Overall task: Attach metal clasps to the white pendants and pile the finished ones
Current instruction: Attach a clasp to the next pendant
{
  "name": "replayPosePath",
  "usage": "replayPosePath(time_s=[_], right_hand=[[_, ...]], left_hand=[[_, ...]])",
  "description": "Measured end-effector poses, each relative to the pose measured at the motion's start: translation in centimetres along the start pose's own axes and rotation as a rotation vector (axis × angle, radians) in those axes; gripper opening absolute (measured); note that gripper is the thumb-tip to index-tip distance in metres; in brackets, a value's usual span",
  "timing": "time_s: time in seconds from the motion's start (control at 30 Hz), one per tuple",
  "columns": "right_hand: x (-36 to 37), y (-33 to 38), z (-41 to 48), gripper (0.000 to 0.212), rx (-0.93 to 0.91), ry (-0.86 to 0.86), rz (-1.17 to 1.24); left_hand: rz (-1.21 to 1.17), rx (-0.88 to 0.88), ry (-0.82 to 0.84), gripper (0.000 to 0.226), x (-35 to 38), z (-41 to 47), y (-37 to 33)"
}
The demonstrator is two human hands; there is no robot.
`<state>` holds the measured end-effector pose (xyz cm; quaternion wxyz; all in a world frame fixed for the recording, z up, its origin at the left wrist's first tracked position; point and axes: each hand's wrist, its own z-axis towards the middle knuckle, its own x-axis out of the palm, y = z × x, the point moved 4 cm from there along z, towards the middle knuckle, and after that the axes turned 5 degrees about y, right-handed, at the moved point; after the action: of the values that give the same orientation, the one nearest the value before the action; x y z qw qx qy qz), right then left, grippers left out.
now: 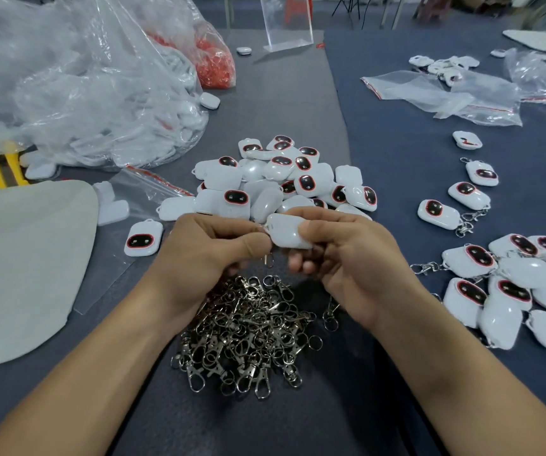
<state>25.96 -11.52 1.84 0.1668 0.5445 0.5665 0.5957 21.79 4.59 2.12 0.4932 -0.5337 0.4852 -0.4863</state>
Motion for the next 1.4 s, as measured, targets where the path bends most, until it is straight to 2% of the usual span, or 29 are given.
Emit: replayPosePath(time_s=[0.07,0.13,0.2,0.3,0.37,0.4,0.47,0.53,0.63,0.7,0.8,0.87,0.9,0.93,1.0,1.07,1.13,1.2,1.3,1.37,1.4], right_hand=[[0.1,0.1,-0.1,0.032,-0.016,0.024,-0.004],[0.1,0.2,-0.2,0.032,-0.049,0.023,-0.021],[-0.1,0.3,-0.1,0.029,-0.130,-0.024,-0.121],[0.1,0.7,-0.4,0.026,-0.387,-0.155,-0.642],[0.7,0.5,-0.8,0.020,-0.483,-0.192,-0.866],[0.7,0.4,-0.8,0.020,-0.478,-0.201,-0.855],[0.3,0.3,-0.5,0.024,-0.376,-0.200,-0.660],[0.0,0.3,0.0,0.030,-0.233,-0.184,-0.385],[0.0,0.2,0.3,0.027,-0.086,-0.129,-0.084],[0.0,0.0,0.2,0.026,-0.055,-0.108,-0.010],[0.0,-0.2,0.2,0.026,-0.049,-0.095,-0.001],[-0.2,0.0,0.2,0.026,-0.122,-0.117,-0.074],[-0.3,0.2,0.1,0.026,-0.211,-0.148,-0.223],[-0.3,0.5,-0.2,0.023,-0.336,-0.192,-0.475],[0.8,0.4,-1.1,0.017,-0.568,-0.228,-0.978],[1.6,-0.2,-1.6,0.021,-0.672,-0.207,-1.138],[1.2,0.0,-1.4,0.020,-0.638,-0.234,-1.020],[0.2,0.6,-0.5,0.020,-0.460,-0.254,-0.699],[-0.5,0.4,0.4,0.022,-0.160,-0.184,-0.160],[-0.3,0.0,0.4,0.022,-0.051,-0.124,0.005],[-0.3,-0.2,0.4,0.023,-0.032,-0.106,0.036]], left_hand=[[-0.082,-0.046,0.034,0.009,0.1,0.0,0.1],[-0.008,-0.006,0.020,0.008,-0.1,0.0,-0.3],[0.347,0.136,-0.073,0.016,-0.8,0.0,-0.7],[0.944,0.335,-0.058,0.009,-0.2,-0.2,-0.9],[1.198,0.440,0.010,0.017,0.5,-0.3,-0.8],[1.232,0.471,0.014,0.018,0.6,-0.2,-0.7],[1.096,0.423,-0.028,0.017,0.2,-0.2,-0.8],[0.768,0.317,-0.094,0.007,-0.4,-0.1,-0.5],[0.374,0.161,-0.069,0.017,-0.2,0.3,-0.1],[0.229,0.103,-0.015,0.021,0.3,0.3,-0.1],[0.189,0.132,-0.016,0.032,0.4,0.2,-0.3],[0.354,0.214,-0.109,0.022,0.1,-0.2,-0.7],[0.559,0.270,-0.140,0.014,0.0,-0.4,-0.9],[0.817,0.318,-0.144,0.013,0.2,-0.6,-1.0],[1.267,0.391,-0.091,0.023,0.9,-0.8,-0.6],[1.409,0.438,-0.067,0.020,1.2,-0.7,-0.4],[1.305,0.419,-0.130,0.018,1.0,-0.8,-0.5],[0.963,0.311,-0.183,0.017,0.4,-0.5,-0.3],[0.364,0.133,-0.085,0.008,0.6,0.3,0.4],[0.149,0.087,0.002,0.010,1.0,0.4,0.2],[0.142,0.101,0.022,0.015,1.0,0.3,0.0]])
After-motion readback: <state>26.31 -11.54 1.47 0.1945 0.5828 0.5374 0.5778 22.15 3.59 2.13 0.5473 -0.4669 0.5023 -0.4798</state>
